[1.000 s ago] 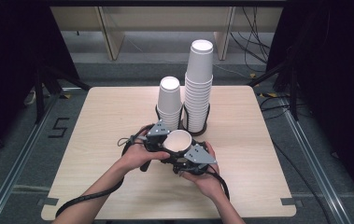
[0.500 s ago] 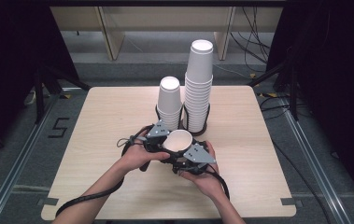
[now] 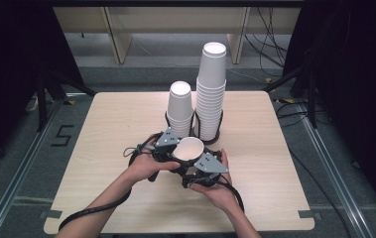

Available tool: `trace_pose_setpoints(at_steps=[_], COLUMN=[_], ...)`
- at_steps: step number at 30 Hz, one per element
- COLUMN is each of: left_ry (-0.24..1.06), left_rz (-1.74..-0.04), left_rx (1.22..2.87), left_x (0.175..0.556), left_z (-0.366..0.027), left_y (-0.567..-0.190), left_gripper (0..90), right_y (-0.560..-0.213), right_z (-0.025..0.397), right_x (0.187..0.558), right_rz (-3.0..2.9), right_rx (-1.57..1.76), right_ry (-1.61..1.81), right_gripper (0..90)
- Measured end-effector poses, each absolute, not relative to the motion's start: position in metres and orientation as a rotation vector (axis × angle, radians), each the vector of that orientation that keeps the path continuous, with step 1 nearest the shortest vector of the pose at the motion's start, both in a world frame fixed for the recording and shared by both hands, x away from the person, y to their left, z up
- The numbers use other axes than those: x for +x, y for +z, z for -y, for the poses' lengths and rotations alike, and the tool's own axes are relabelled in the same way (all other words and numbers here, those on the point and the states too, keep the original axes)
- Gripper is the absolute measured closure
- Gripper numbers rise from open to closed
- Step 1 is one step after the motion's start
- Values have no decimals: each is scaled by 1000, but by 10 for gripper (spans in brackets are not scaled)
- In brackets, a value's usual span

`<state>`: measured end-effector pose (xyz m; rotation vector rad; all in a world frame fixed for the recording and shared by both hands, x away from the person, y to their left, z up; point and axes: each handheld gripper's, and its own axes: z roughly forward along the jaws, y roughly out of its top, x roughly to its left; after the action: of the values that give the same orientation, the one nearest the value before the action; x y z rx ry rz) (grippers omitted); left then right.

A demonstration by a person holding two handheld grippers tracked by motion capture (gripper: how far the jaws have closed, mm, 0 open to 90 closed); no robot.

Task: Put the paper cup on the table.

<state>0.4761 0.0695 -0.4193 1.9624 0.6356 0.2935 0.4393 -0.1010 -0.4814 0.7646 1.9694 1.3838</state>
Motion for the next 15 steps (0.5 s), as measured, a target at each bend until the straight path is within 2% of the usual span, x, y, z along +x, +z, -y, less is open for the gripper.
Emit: trace_pose_setpoints(at_steps=[15], left_ry=[325], left_rz=[-651], left_rx=[1942], left_x=[477], left_z=[-75], left_y=[-419], left_gripper=[88], right_y=[-478], right_z=[104], right_x=[433], right_rz=[-1981], right_rx=[751], right_ry=[1356], right_gripper=[4])
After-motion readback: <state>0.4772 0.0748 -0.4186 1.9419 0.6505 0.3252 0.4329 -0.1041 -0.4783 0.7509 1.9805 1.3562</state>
